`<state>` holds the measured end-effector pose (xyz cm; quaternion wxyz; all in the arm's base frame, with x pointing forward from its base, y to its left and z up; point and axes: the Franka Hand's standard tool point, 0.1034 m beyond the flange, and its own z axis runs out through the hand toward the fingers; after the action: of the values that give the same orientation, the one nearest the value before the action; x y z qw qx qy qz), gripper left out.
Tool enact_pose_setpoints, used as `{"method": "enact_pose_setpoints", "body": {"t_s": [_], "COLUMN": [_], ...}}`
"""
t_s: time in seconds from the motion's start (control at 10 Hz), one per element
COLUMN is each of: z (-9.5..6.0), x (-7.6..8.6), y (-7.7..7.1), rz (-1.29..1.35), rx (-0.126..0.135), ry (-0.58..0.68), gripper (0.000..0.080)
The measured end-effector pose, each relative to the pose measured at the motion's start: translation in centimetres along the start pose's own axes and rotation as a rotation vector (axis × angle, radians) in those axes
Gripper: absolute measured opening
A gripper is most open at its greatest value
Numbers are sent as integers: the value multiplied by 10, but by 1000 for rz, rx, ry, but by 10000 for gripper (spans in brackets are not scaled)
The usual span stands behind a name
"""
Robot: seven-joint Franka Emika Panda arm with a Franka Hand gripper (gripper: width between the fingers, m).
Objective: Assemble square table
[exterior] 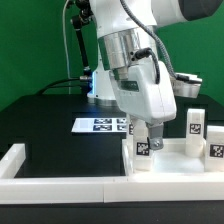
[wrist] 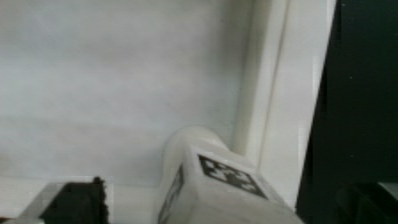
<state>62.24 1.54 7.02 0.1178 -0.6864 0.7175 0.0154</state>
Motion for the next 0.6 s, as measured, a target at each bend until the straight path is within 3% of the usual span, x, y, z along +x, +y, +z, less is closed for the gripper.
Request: {"method": "enact_pose_setpoints", "body": {"t_s": [0.4,0.6], "z": [0,-1], "x": [0,5], "y": [0,4], "rz": [0,-358], "rx": [0,-15], "ry": [0,-13], "gripper": [649,649]}}
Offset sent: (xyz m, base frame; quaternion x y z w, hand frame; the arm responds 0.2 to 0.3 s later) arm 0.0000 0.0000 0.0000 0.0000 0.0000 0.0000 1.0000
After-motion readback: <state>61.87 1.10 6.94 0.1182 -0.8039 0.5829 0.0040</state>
